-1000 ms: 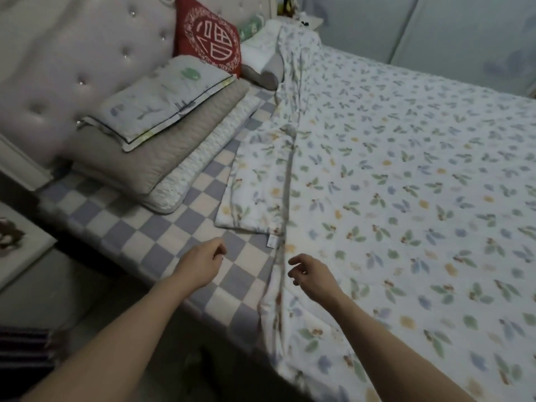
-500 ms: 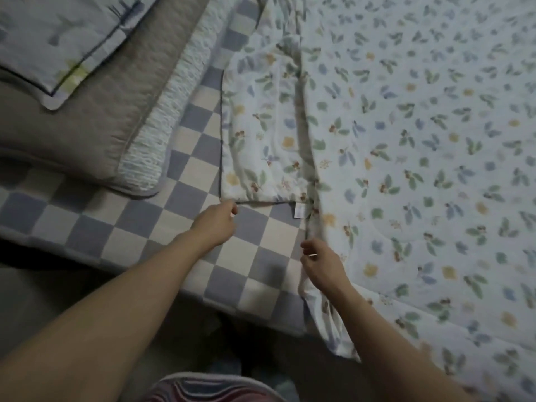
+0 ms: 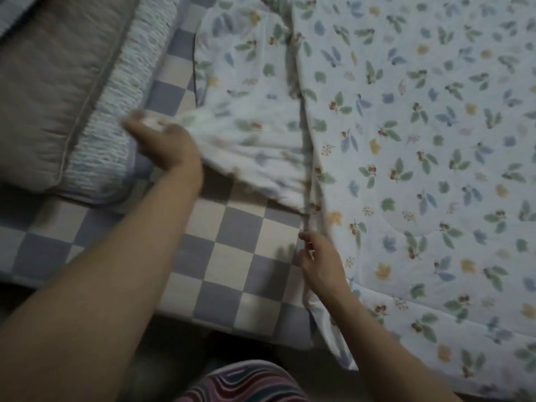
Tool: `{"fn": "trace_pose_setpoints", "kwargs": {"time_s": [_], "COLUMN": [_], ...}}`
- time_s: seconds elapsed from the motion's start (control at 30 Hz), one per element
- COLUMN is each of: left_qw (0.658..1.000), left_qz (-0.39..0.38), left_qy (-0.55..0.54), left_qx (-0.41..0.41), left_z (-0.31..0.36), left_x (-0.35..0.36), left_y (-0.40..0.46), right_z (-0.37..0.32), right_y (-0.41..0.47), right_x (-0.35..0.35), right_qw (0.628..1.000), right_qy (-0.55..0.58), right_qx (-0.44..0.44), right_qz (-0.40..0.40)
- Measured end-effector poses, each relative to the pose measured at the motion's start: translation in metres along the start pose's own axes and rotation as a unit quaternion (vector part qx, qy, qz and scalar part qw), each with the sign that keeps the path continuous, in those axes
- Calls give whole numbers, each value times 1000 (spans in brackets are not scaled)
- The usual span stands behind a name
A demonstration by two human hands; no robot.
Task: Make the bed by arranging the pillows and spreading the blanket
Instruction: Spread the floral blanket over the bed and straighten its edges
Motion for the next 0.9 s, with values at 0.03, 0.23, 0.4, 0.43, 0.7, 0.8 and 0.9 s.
{"fn": "trace_pose_setpoints", "kwargs": {"time_s": [0.03, 0.23, 0.4, 0.43, 0.7, 0.8, 0.9], "left_qw": [997, 934, 578, 516, 796, 776, 688], "left_qz": [48, -131, -533, -543, -344, -293, -319], "left_qy": [40, 281, 513, 565, 374, 430, 513], "left_qx": [47, 178, 344, 346, 328, 357, 403], "left_z": [14, 11, -77, -90, -45, -19, -12], "left_x": [-18, -25, 31, 38, 5, -41, -79], "left_y": [18, -7, -107, -116, -73, -60, -49], "right_z": [-3, -25, -14, -11, -15, -44, -70], "right_y": [2, 22, 34, 34, 26, 32, 34], "right_x": [0, 21, 33, 32, 12, 30, 67], "right_qw": [1000, 995, 983, 985, 988, 986, 966], "right_qy": [0, -94, -178, -170, -85, -129, -230], "right_qx": [-2, -12, -7, -19, -88, -99, -97], "right_qz": [12, -20, -43, -34, 92, 47, -66]}}
Point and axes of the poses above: each hand's wrist, its own y-axis towards the middle knuckle, its own x-axis out of the palm, z = x × y, the point moved 4 cm from there along y, towards the middle knuckle, and after that the axes turned 13 degrees about -z, right-handed, at the moved point
